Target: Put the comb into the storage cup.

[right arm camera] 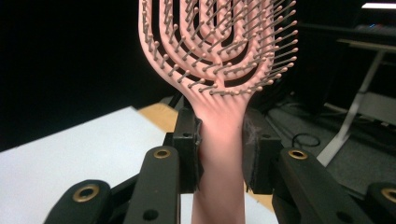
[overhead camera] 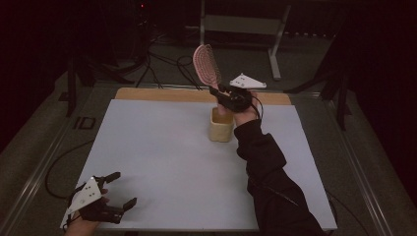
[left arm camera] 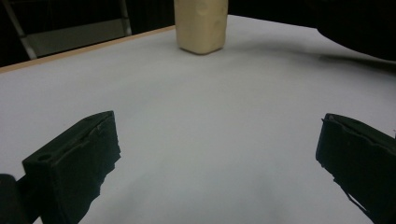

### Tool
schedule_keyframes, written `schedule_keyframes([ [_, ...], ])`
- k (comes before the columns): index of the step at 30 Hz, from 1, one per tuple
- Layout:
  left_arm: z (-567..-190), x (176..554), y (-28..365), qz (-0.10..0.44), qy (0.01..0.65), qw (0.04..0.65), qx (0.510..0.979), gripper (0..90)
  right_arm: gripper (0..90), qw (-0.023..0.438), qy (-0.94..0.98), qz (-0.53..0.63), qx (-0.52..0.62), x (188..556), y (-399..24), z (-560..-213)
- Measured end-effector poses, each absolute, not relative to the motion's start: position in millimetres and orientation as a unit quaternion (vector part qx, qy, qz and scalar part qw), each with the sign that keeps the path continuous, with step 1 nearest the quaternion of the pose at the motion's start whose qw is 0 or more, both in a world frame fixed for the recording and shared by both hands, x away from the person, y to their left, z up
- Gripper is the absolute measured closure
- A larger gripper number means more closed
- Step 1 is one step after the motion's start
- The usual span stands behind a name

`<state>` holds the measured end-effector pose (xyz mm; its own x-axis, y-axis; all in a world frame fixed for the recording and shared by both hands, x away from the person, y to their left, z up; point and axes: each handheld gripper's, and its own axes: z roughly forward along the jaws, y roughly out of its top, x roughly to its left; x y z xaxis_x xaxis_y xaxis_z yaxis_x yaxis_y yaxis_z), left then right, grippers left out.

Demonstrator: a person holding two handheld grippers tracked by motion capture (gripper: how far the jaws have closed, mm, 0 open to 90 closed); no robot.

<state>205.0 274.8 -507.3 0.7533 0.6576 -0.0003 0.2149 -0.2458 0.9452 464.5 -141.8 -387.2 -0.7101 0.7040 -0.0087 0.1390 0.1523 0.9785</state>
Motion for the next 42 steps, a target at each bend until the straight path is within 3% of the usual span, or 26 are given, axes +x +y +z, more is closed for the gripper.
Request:
schedule_keyframes([
  [42,-509,206,275,0.201,0.288,0.542,0.764,0.0,70.4,0.220,0.742,0.578,0.260,466,-161,-453],
])
